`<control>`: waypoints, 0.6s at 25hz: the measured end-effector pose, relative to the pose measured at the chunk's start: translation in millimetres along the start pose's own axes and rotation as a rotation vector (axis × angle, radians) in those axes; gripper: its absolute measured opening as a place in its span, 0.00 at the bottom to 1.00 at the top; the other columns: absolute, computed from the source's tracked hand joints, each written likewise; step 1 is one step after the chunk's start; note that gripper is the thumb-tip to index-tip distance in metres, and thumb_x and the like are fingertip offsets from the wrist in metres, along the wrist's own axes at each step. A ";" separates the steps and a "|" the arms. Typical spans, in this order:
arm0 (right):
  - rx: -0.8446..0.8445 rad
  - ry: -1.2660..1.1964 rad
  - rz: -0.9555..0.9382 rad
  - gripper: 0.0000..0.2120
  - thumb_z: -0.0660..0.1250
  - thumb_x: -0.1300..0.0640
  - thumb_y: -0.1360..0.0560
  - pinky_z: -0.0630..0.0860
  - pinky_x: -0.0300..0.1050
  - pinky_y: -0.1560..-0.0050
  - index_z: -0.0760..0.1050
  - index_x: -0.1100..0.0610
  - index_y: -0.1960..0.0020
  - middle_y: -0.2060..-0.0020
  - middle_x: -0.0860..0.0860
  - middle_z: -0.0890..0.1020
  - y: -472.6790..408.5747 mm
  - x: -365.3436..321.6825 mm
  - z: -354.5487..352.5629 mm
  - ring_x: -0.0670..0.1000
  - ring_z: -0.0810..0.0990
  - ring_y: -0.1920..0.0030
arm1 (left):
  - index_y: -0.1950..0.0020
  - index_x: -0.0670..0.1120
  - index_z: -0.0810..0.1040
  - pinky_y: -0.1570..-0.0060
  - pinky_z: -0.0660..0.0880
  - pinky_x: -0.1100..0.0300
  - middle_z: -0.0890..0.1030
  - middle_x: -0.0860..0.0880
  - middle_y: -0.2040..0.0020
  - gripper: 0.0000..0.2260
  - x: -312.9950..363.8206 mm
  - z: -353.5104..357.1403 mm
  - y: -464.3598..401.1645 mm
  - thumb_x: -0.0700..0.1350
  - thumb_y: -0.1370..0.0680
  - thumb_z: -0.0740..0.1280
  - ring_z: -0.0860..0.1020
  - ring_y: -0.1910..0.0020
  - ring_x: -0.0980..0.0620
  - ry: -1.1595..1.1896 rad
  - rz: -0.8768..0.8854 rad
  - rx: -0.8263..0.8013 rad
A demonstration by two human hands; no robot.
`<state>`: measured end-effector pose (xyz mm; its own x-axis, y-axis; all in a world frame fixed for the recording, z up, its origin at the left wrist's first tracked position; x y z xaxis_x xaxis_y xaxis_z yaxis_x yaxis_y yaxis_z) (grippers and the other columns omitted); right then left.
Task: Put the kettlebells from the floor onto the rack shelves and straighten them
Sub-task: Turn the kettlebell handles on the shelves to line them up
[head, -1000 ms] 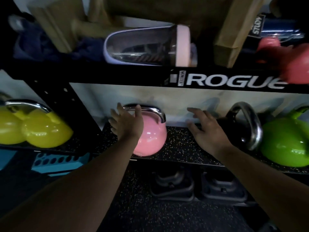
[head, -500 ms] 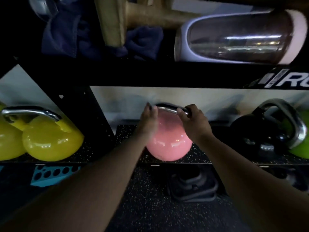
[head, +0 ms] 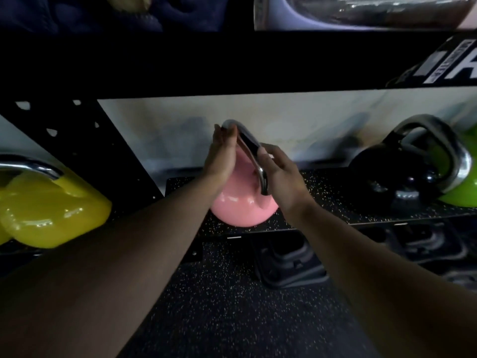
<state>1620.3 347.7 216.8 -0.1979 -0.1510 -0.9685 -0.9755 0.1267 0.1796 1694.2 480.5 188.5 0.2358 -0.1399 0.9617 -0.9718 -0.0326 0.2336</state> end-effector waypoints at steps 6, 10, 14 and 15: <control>0.016 -0.011 -0.047 0.20 0.50 0.42 0.17 0.76 0.42 0.47 0.74 0.43 0.33 0.45 0.48 0.83 -4.3 2.3 7.2 0.45 0.79 0.45 | 0.20 0.54 0.55 0.28 0.64 0.44 0.68 0.44 0.24 0.31 5.2 5.9 -6.2 0.64 0.21 0.52 0.68 0.27 0.44 0.055 0.088 0.035; 0.080 -0.127 -0.004 0.21 0.49 0.43 0.17 0.73 0.26 0.64 0.73 0.46 0.30 0.46 0.47 0.82 -2.1 8.7 23.9 0.33 0.79 0.57 | 0.19 0.55 0.50 0.24 0.57 0.44 0.59 0.46 0.20 0.29 3.7 3.6 -17.7 0.63 0.19 0.47 0.61 0.22 0.45 0.003 0.102 -0.037; 0.062 -0.211 0.010 0.22 0.48 0.43 0.17 0.73 0.38 0.37 0.66 0.44 0.26 0.31 0.49 0.74 -0.9 10.8 40.4 0.47 0.72 0.32 | 0.19 0.53 0.52 0.24 0.57 0.48 0.60 0.47 0.20 0.27 7.9 1.5 -24.0 0.60 0.17 0.46 0.62 0.23 0.47 -0.015 0.112 -0.053; 0.063 -0.228 0.009 0.22 0.47 0.43 0.17 0.70 0.42 0.33 0.65 0.43 0.25 0.29 0.49 0.72 0.1 11.1 43.4 0.48 0.69 0.30 | 0.19 0.53 0.52 0.23 0.56 0.48 0.60 0.48 0.20 0.27 8.9 1.8 -24.4 0.60 0.17 0.46 0.61 0.22 0.48 -0.017 0.112 -0.062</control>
<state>1622.2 388.6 198.6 -0.1733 0.0753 -0.9820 -0.9645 0.1890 0.1846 1720.0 478.2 191.1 0.1252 -0.1560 0.9798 -0.9900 0.0450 0.1337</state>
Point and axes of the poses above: each hand's wrist, its own y-axis away from the middle knuckle, its own z-axis out of the palm, x = y × z, the point moved 9 cm from there along -y, towards the middle knuckle
